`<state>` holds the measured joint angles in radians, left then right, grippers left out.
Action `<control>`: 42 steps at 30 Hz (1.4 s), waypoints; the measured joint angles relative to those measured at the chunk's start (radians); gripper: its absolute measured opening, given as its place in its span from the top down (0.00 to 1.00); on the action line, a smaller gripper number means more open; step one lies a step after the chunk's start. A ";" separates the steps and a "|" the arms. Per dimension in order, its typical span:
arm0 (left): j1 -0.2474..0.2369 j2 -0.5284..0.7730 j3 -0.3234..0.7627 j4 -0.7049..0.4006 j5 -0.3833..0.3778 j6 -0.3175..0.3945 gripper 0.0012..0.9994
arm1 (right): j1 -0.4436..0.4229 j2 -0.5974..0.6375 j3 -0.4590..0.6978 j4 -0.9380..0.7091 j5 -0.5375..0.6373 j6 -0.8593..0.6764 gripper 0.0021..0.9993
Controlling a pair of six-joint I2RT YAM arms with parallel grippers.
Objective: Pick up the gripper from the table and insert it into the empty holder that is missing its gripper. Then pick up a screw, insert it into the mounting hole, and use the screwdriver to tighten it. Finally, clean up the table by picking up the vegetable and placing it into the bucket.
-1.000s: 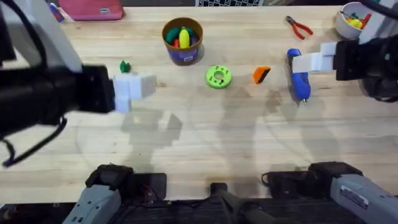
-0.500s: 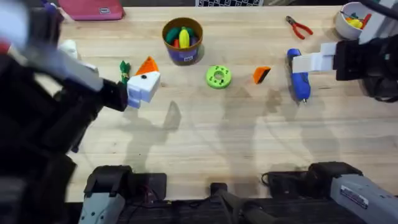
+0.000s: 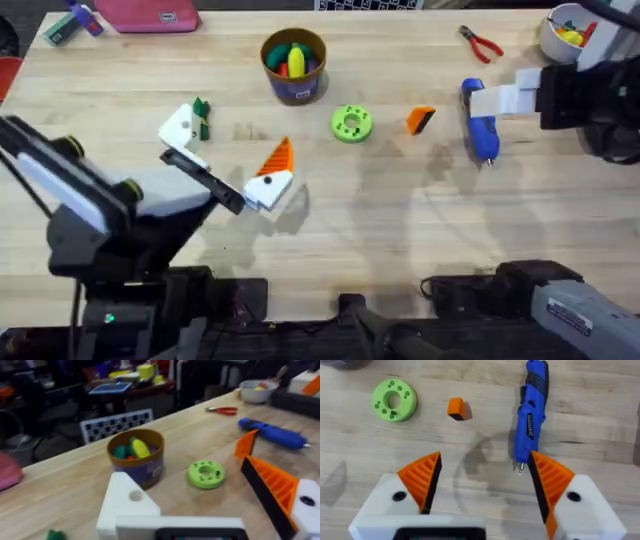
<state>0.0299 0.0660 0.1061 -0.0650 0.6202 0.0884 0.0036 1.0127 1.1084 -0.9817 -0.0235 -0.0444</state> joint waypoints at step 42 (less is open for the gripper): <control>-0.002 -0.061 -0.092 -0.062 0.529 -0.023 0.01 | 0.000 0.000 0.000 0.000 0.000 0.000 0.01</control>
<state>0.0284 0.0053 0.0143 -0.1272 1.1488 0.0650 0.0036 1.0130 1.1084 -0.9817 -0.0235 -0.0444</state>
